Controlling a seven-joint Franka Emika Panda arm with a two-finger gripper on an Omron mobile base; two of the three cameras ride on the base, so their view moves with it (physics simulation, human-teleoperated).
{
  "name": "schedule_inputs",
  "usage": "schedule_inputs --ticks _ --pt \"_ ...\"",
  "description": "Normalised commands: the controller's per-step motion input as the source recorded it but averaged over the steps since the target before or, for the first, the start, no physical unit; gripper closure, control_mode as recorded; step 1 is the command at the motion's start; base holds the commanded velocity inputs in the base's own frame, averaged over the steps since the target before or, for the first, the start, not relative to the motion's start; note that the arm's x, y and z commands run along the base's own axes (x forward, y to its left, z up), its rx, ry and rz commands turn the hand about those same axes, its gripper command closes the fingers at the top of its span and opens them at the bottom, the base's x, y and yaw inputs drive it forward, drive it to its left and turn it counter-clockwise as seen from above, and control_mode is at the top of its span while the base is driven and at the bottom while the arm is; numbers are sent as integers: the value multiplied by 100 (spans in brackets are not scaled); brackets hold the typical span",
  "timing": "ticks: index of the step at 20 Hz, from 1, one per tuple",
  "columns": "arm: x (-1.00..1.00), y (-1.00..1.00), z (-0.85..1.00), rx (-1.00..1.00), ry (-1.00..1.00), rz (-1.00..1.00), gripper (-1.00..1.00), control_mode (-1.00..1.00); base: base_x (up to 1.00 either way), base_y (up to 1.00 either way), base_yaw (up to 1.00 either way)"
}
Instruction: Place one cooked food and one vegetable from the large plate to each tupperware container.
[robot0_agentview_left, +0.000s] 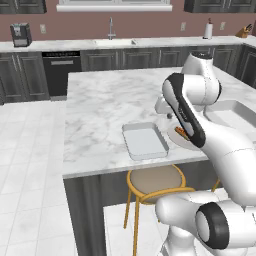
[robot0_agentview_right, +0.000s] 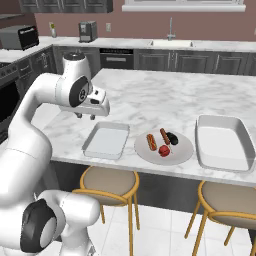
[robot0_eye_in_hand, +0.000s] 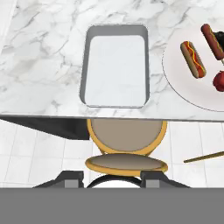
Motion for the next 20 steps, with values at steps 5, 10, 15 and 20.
schedule_inputs --ticks 5,10,15,20 --pt "35 -56 -2 0 2 0 -100 -100 0 0 0" --pt "75 -100 -31 -2 2 0 -100 -100 0 0 0" --pt "65 -84 -69 -12 0 0 -100 -100 0 0 0" --pt "62 -38 -42 -2 4 4 -100 -100 0 0 0"
